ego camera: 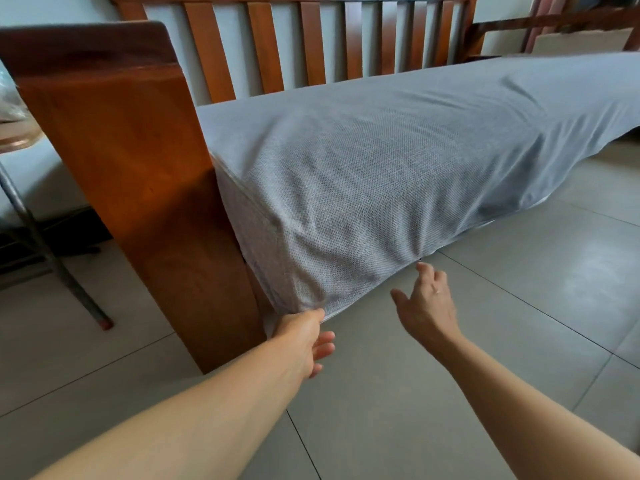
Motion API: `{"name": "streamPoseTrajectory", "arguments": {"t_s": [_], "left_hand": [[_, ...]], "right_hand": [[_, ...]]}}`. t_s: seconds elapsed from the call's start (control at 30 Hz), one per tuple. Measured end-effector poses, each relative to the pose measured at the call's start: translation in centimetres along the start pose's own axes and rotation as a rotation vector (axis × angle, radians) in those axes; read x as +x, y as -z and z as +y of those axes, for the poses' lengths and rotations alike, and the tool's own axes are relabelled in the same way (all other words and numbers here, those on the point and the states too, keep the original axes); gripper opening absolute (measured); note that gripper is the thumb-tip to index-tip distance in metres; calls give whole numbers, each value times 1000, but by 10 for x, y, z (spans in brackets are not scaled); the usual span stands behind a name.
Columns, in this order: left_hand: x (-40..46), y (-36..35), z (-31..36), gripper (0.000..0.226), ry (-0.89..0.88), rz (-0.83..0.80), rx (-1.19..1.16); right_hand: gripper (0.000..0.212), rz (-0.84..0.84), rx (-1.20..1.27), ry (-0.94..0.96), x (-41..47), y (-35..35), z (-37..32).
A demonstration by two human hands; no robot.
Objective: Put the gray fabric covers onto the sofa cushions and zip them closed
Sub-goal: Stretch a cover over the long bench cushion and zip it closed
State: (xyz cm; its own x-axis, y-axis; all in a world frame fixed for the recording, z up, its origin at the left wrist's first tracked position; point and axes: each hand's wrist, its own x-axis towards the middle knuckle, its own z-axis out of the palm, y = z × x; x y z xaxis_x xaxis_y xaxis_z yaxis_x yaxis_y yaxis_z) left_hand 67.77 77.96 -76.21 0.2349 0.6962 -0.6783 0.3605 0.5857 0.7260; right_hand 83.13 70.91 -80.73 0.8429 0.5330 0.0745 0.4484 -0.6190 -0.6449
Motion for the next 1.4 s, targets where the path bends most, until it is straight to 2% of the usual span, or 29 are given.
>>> {"name": "streamPoseTrajectory", "arguments": {"t_s": [0.13, 0.2, 0.27, 0.33, 0.4, 0.43, 0.47, 0.53, 0.6, 0.7, 0.8, 0.87, 0.97, 1.07, 1.27, 1.4], "left_hand": [[-26, -13, 6, 24, 80, -130, 47], [-37, -24, 14, 23, -86, -143, 195], [-41, -33, 25, 16, -500, -66, 488], [-46, -40, 43, 15, -1023, 4, 781], [-51, -47, 66, 23, -1527, 30, 901], [-51, -54, 81, 30, -1693, 68, 959], [-49, -61, 96, 40, -1756, 119, 1053], [-36, -73, 124, 58, -1608, 229, 1322], [-22, -84, 147, 72, -1382, 231, 1496], [-9, -100, 170, 84, -1297, 160, 1608], [-9, -114, 190, 91, -1224, 23, 1748], [-9, -122, 203, 89, -1151, -80, 1798], [-13, -137, 228, 67, -972, -256, 1785], [-19, -154, 249, 63, -825, -351, 1844], [-23, -198, 276, 68, -626, -394, 1940], [-22, -220, 285, 69, -600, -368, 2000]], "right_hand": [[64, 17, 65, 99, -7, 7, -16], [69, 75, 135, 152, -4, 13, -22], [71, 148, 209, 198, 4, 17, -27], [68, 217, 280, 204, 14, 23, -30], [58, 283, 382, 188, 26, 30, -32], [53, 324, 444, 169, 34, 35, -32], [50, 365, 495, 153, 42, 39, -34], [50, 412, 530, 154, 57, 47, -39], [57, 392, 499, 174, 70, 50, -44], [71, 278, 478, 116, 76, 57, -49], [74, 157, 454, 33, 80, 79, -53], [68, 84, 434, -59, 90, 104, -56], [58, -54, 404, -183, 113, 144, -58], [63, -220, 338, -223, 129, 170, -60], [71, -481, 284, -247, 150, 193, -52], [70, -515, 238, -242, 167, 206, -47]]}}
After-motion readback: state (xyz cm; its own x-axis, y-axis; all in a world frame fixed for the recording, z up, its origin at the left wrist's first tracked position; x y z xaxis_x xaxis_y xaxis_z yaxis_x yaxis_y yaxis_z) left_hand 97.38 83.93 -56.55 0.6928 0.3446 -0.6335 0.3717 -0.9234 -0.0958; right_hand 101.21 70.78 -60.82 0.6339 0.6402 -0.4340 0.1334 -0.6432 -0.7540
